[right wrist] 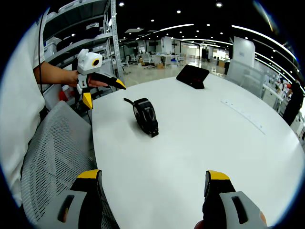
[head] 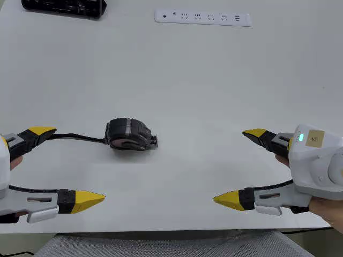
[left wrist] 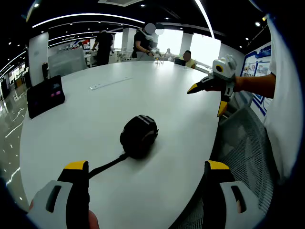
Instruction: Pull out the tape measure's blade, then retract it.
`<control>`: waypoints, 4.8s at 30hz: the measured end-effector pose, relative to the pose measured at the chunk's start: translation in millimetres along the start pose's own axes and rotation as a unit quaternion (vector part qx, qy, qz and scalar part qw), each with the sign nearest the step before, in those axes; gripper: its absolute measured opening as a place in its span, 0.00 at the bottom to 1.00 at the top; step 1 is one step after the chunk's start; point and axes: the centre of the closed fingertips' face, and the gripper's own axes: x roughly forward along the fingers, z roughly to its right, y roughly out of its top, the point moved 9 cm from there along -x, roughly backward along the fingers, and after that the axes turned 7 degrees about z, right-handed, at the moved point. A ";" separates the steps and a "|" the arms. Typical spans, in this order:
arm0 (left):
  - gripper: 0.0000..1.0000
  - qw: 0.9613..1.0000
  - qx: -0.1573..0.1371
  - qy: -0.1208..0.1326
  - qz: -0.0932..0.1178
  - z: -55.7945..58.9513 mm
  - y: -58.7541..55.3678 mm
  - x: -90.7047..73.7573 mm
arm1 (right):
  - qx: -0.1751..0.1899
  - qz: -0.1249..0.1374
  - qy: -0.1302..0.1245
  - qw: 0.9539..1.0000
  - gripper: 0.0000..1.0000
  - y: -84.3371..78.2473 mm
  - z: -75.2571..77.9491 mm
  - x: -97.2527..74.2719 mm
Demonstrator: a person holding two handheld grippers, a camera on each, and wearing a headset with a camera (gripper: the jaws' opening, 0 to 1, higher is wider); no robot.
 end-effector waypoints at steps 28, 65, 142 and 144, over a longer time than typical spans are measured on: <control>0.89 1.000 -0.005 -0.005 -0.010 1.0 -0.9 2.7 | -0.003 0.008 -0.011 1.000 0.86 0.7 3.8 -0.1; 0.91 0.997 0.052 -0.051 -0.038 -16.8 13.5 33.9 | -0.046 -0.001 0.037 0.998 0.85 18.8 22.1 33.5; 0.37 0.962 0.163 -0.139 -0.168 -42.4 22.4 110.1 | -0.102 -0.049 0.141 0.983 0.77 28.6 35.7 110.1; 0.36 0.962 0.164 -0.141 -0.169 -42.2 22.1 110.9 | -0.101 -0.049 0.141 0.984 0.77 28.7 35.8 110.6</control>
